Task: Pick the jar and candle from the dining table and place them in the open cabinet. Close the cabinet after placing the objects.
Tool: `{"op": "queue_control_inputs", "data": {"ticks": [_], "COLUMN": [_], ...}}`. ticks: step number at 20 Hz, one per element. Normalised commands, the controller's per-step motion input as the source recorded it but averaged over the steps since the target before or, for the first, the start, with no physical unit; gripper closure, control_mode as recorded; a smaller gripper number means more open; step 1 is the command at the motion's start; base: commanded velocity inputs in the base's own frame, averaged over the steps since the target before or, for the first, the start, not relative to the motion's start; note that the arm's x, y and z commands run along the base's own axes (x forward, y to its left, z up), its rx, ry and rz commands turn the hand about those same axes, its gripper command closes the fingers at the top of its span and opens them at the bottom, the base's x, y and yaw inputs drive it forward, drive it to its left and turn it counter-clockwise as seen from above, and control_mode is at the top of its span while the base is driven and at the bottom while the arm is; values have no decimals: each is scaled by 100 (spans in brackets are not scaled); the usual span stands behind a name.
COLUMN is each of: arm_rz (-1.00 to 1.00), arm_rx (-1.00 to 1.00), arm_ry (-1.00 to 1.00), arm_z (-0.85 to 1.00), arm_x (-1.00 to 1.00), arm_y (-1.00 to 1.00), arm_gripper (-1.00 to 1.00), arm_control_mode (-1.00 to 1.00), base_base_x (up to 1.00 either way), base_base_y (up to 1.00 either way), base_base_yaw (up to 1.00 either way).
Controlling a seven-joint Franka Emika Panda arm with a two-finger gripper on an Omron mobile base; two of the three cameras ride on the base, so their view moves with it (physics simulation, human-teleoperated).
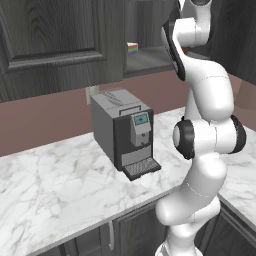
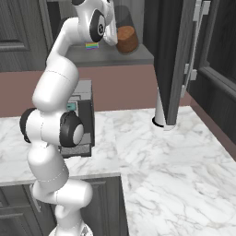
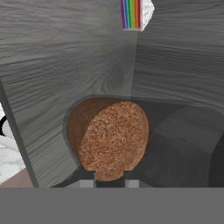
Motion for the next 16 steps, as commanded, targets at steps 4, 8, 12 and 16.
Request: {"op": "queue_control_inputs", "data": {"ticks": [4, 8, 12, 16], "arm_rz": [0, 0, 1, 1], "arm_rx": [0, 0, 0, 0], "arm_ry": [6, 12, 7, 3], "arm_z": [0, 0, 0, 0], "arm_x": [23, 18, 14, 15], "arm_y": [0, 0, 0, 0], "arm_gripper": [100, 100, 100, 100], "arm_control_mode": [-100, -100, -100, -100], "base_base_x": [0, 0, 0, 0], "base_base_y": [0, 0, 0, 0], "base_base_yaw": [0, 0, 0, 0]}}
